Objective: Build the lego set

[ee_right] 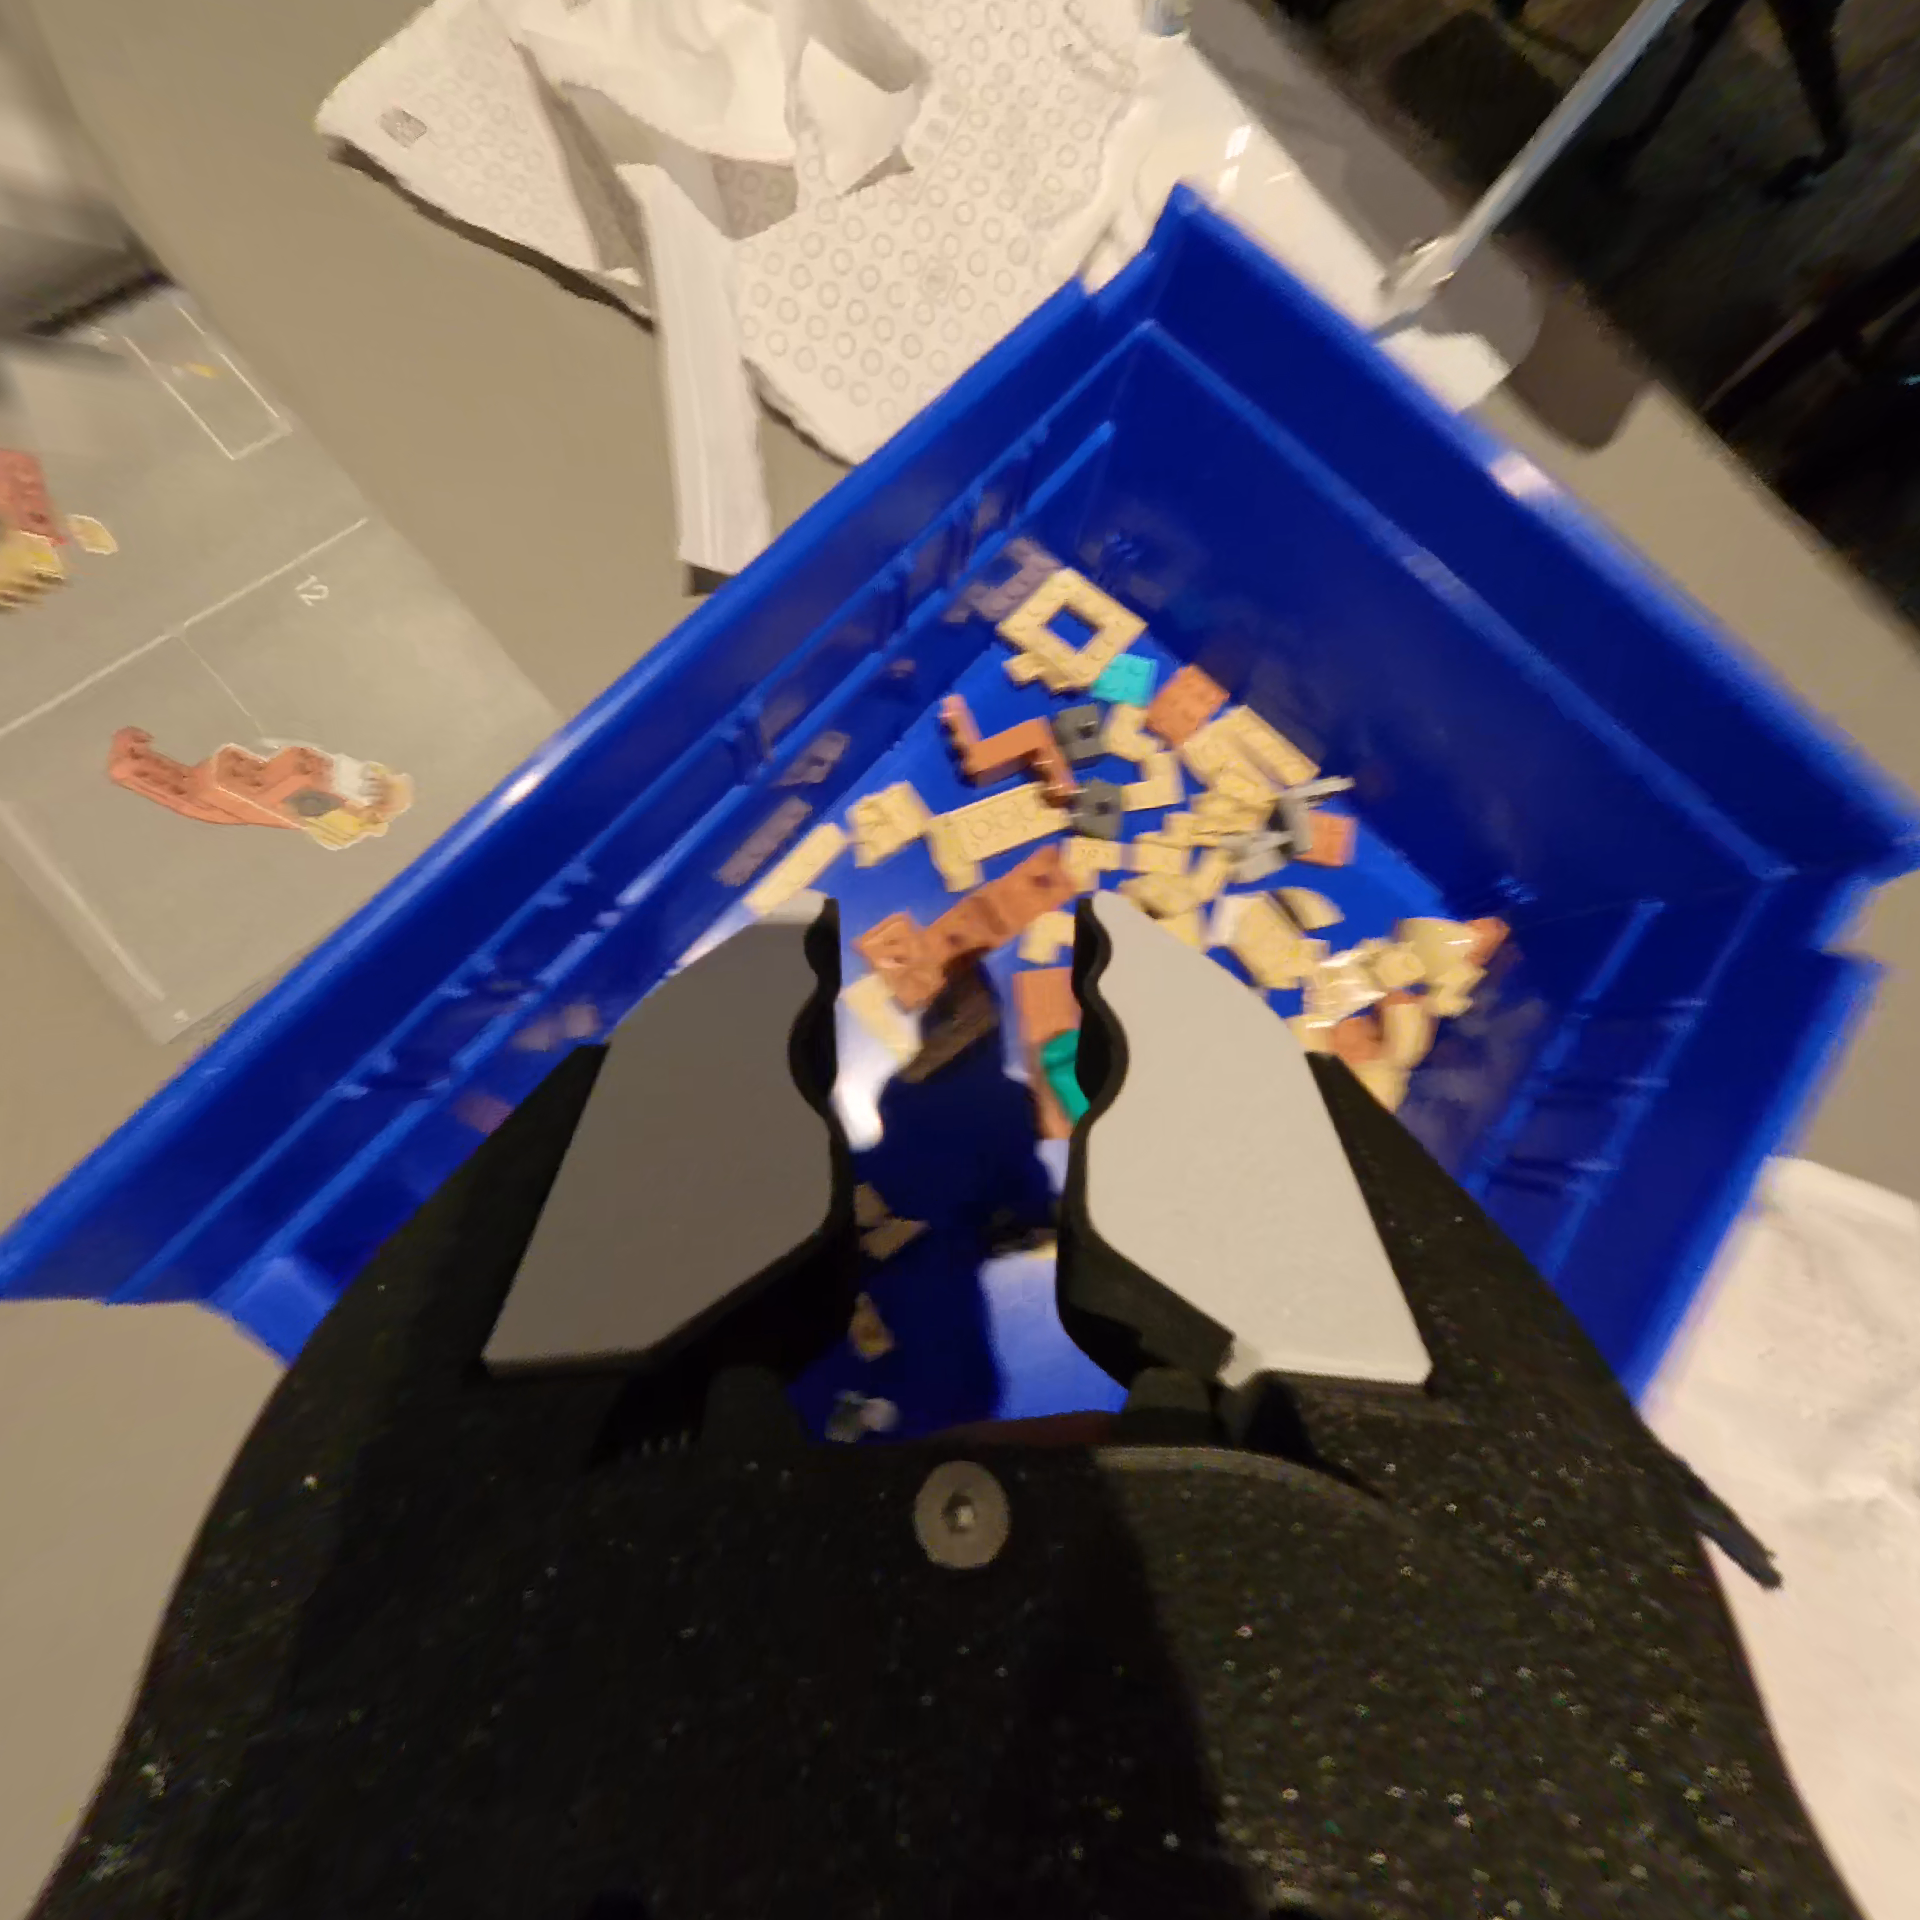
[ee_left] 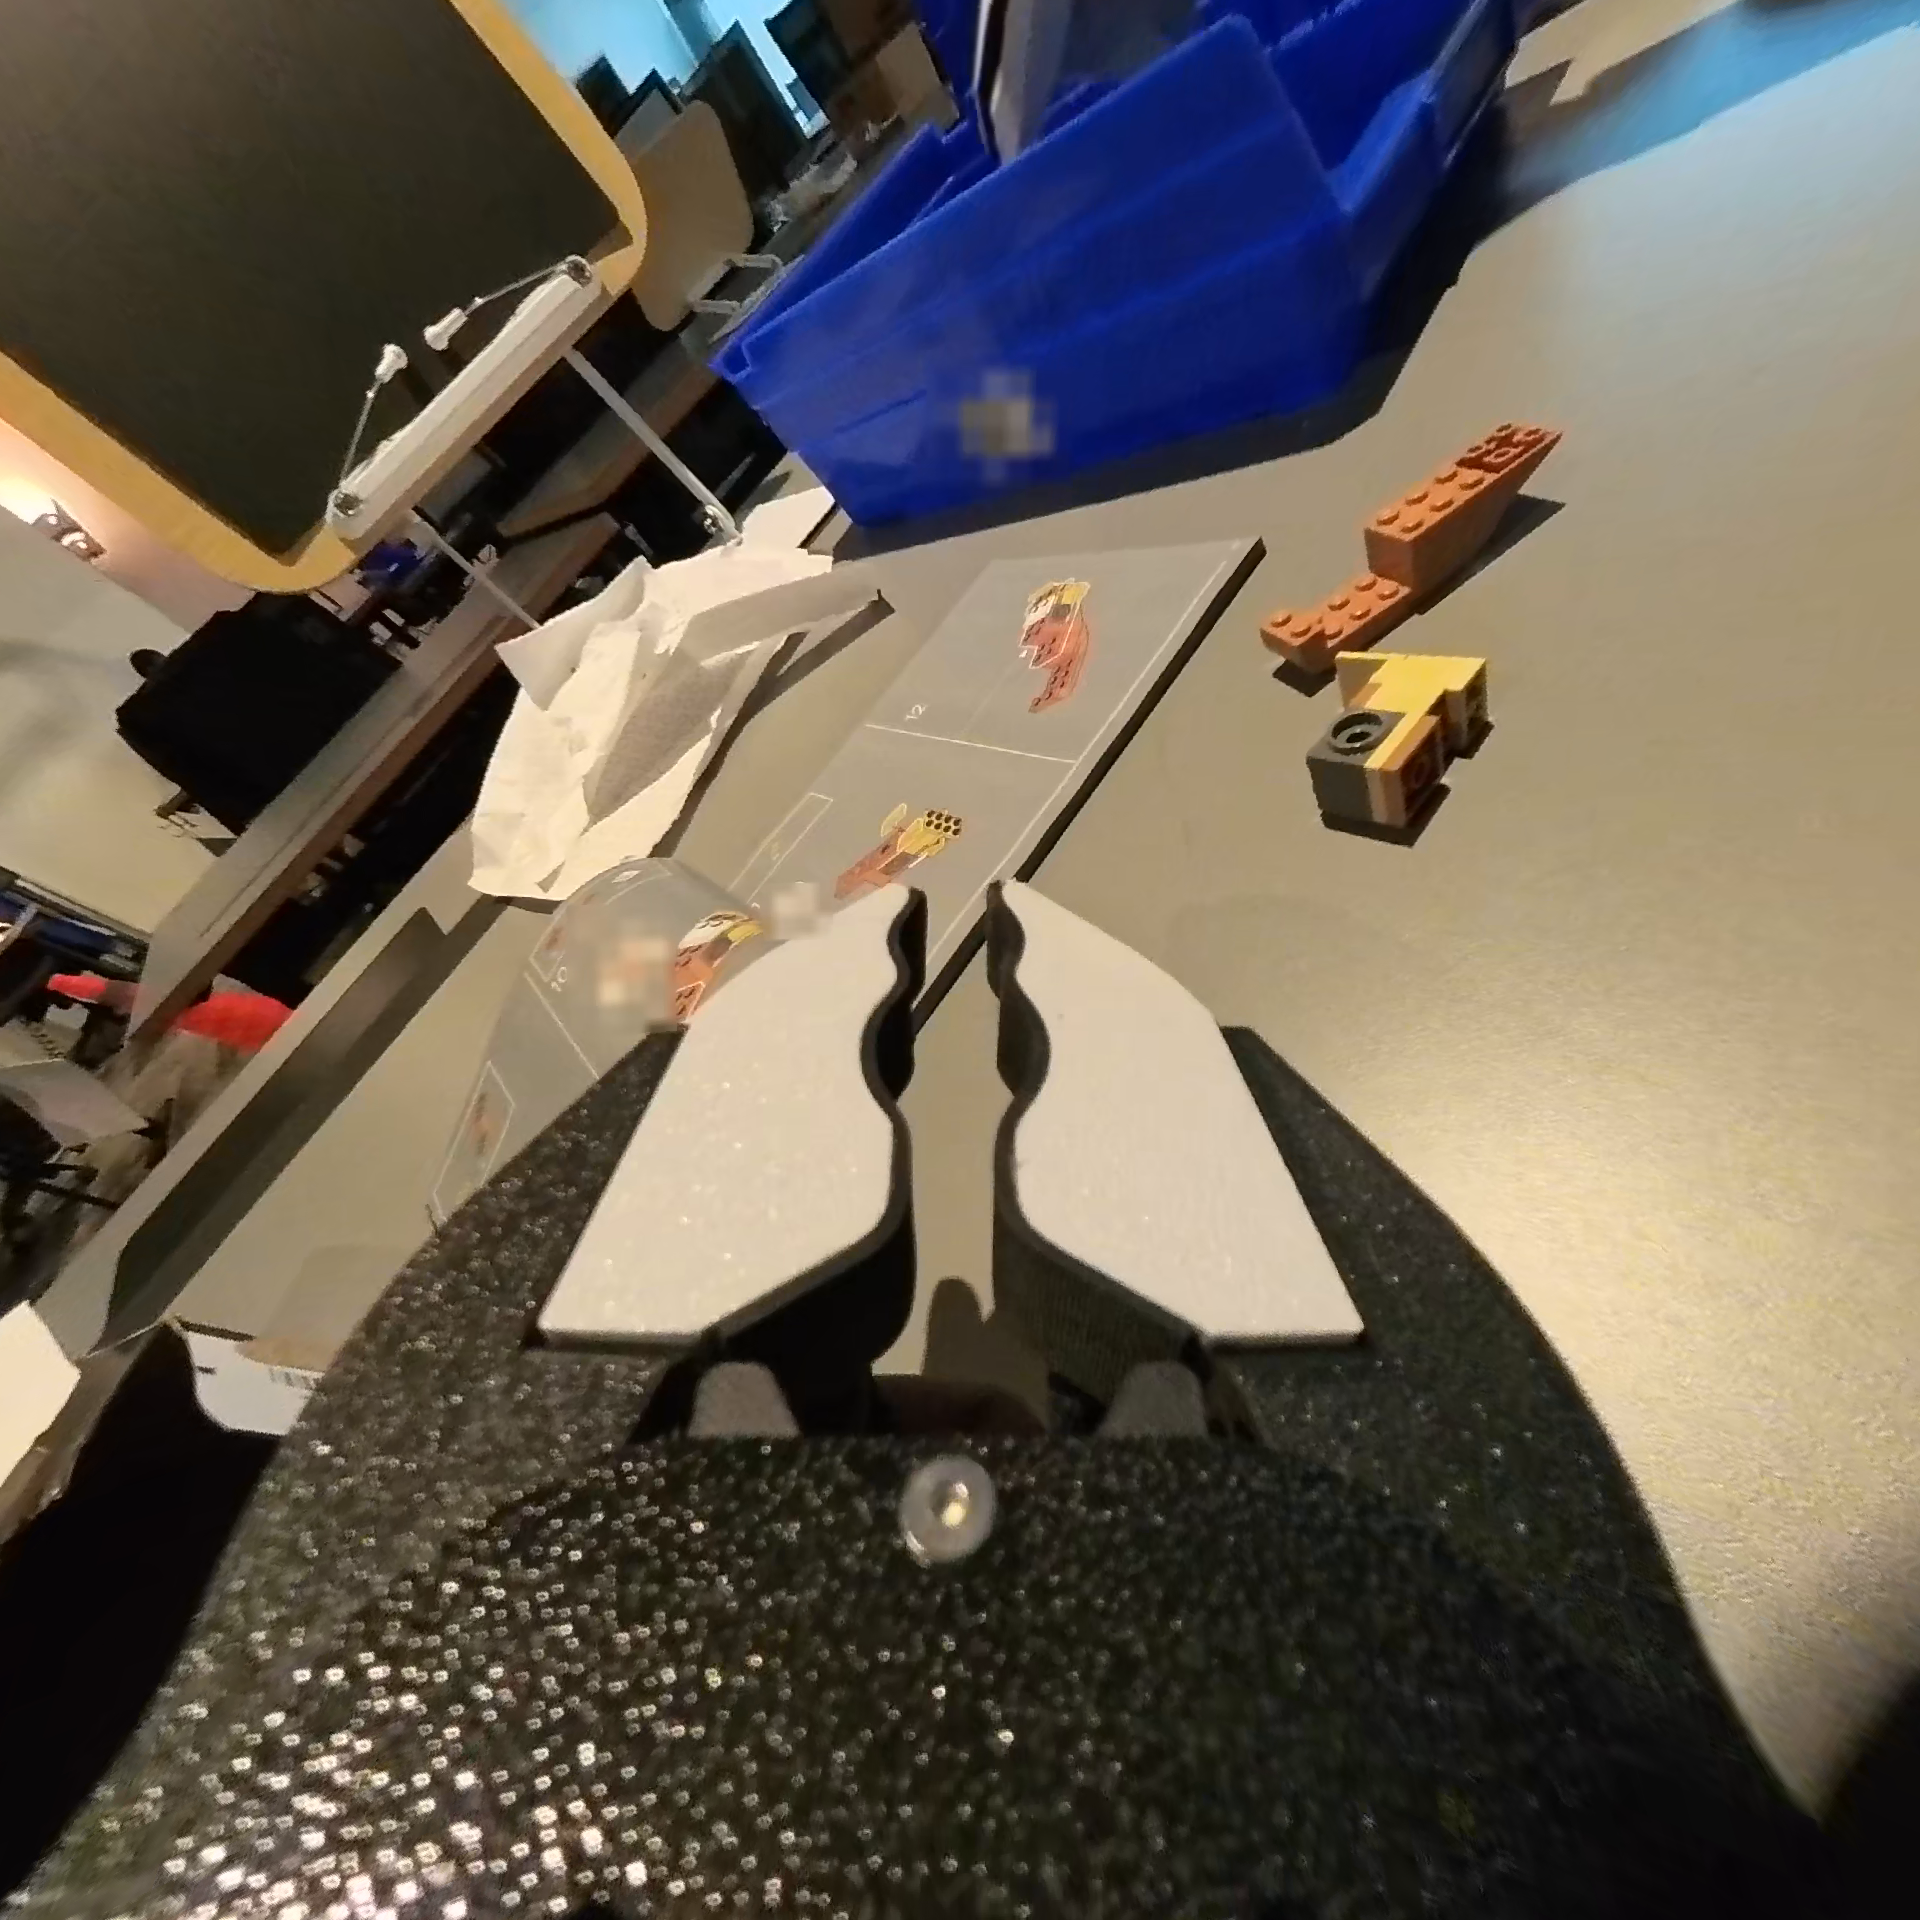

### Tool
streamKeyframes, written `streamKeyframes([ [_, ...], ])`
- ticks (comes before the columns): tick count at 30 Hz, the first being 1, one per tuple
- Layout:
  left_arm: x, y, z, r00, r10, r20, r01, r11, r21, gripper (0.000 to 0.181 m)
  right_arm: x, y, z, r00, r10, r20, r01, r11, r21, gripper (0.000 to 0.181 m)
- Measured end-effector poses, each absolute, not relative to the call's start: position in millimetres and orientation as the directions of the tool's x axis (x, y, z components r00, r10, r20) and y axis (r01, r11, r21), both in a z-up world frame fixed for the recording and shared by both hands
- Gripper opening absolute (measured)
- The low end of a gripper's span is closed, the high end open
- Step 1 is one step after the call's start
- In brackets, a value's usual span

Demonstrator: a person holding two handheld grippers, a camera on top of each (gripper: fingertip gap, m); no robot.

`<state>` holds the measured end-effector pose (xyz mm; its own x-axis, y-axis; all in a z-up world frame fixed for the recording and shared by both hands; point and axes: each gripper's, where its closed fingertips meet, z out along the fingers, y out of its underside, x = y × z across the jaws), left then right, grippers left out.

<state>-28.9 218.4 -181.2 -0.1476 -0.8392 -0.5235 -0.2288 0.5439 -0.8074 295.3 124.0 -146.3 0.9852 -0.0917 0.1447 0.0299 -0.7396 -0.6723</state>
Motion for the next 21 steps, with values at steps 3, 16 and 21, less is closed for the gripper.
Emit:
streamKeyframes([
  [3,-29,219,-181,-0.147,-0.842,-0.519,-0.229,0.540,-0.810,0.010,317,124,-137,0.958,-0.079,0.277,0.111,-0.786,-0.608,0.043],
  [16,-25,221,-185,-0.146,-0.834,-0.532,-0.261,0.551,-0.793,0.010,339,173,-208,0.946,0.194,0.258,0.285,-0.878,-0.385,0.019],
  [21,-25,222,-185,-0.146,-0.833,-0.533,-0.262,0.553,-0.791,0.010,342,178,-223,0.933,0.232,0.274,0.319,-0.886,-0.337,0.014],
])
